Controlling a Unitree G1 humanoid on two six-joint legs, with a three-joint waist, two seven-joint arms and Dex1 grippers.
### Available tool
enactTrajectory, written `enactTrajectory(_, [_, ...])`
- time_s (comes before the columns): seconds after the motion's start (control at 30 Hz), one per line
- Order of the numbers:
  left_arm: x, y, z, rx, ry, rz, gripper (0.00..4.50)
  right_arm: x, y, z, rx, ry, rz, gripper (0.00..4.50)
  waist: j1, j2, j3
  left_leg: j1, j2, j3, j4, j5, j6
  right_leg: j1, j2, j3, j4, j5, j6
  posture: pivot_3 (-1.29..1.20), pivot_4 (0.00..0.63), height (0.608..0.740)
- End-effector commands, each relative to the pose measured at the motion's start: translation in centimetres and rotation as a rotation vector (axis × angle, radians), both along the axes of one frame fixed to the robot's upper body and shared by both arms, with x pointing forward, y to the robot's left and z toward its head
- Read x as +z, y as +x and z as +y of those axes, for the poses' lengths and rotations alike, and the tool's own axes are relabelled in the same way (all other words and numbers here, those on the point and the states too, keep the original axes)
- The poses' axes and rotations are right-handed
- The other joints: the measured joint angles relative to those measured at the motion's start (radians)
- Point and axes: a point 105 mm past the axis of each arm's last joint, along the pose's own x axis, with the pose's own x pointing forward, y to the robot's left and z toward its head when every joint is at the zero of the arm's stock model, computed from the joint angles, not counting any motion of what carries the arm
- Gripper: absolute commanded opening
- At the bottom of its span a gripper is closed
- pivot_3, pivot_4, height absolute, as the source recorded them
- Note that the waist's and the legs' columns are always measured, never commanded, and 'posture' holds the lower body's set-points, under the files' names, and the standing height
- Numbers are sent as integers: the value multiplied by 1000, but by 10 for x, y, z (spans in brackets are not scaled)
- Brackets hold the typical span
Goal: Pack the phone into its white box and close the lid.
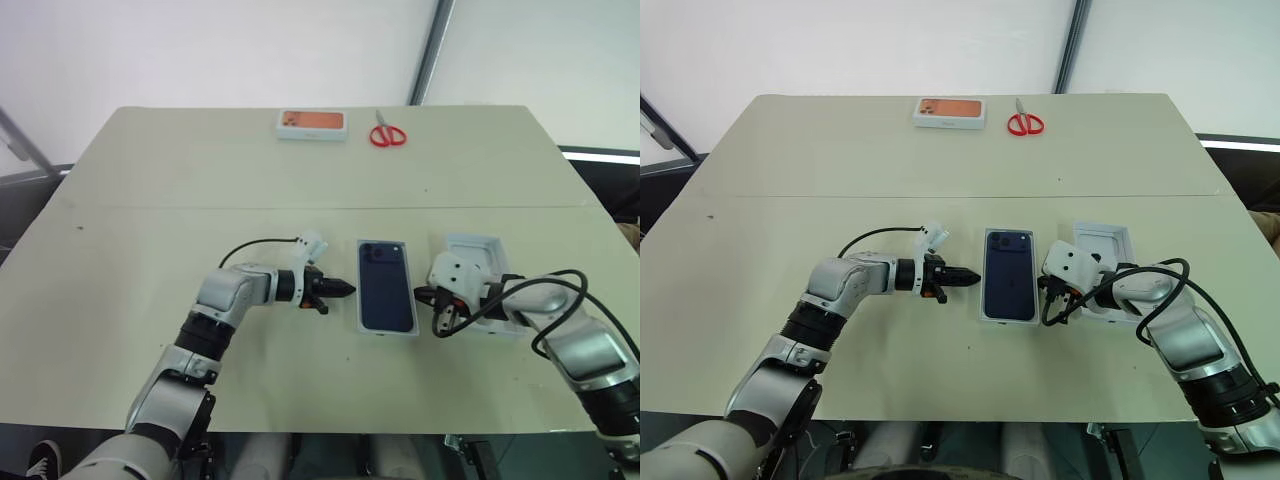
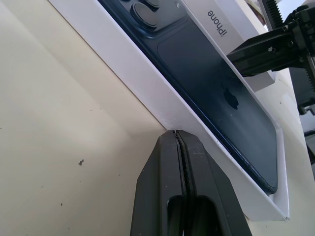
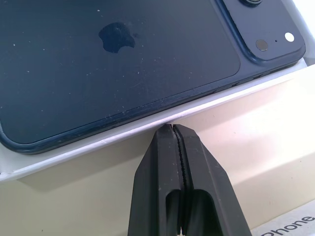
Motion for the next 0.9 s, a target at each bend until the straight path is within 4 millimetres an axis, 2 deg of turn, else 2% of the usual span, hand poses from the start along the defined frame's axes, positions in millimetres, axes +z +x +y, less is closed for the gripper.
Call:
enactTrajectory(0.03, [5,-2,0,-22,-6,-27,61,9,2,-7,-3,-28,-40,9,0,0,0,0,0,0,0,0,0,0,0,0,0,0,0,0,150,740])
enactTrajectory(0.17, [9,-2,13,-11,-13,-38,61,16,1,-14,-8,-36,-45,9,-2,0,0,0,0,0,0,0,0,0,0,0,0,0,0,0,150,740])
enactTrajectory(0.3, [10,-1,31,21,1,-45,61,13,-1,-30,-43,-71,-35,9,-3,0,0,0,0,0,0,0,0,-1,0,0,0,0,0,0,150,740])
enactTrajectory(0.5, [20,0,52,59,-5,-77,61,9,-6,-37,-59,-73,-18,9,-3,0,0,0,1,0,-1,0,0,-1,0,0,0,0,0,0,150,740])
enactTrajectory(0.57, [25,1,58,68,-15,-91,61,10,-8,-36,-55,-59,-18,9,-3,0,0,0,1,0,-1,0,0,-1,0,0,0,0,0,0,150,740])
enactTrajectory(0.7, [37,5,69,100,-47,-135,61,27,-5,-20,-55,72,-13,9,-2,0,0,0,1,0,0,0,0,-1,0,0,0,0,0,0,150,740])
enactTrajectory(0.8, [48,10,77,122,-74,-199,930,40,-2,-21,-89,116,-16,883,-3,0,0,0,1,0,-1,0,0,-1,0,0,0,0,0,0,150,740])
enactTrajectory(0.9, [57,10,81,119,-99,-244,2413,47,-2,-24,-109,120,-25,2421,-2,0,0,0,1,0,-1,0,0,-1,0,0,0,0,0,0,150,740])
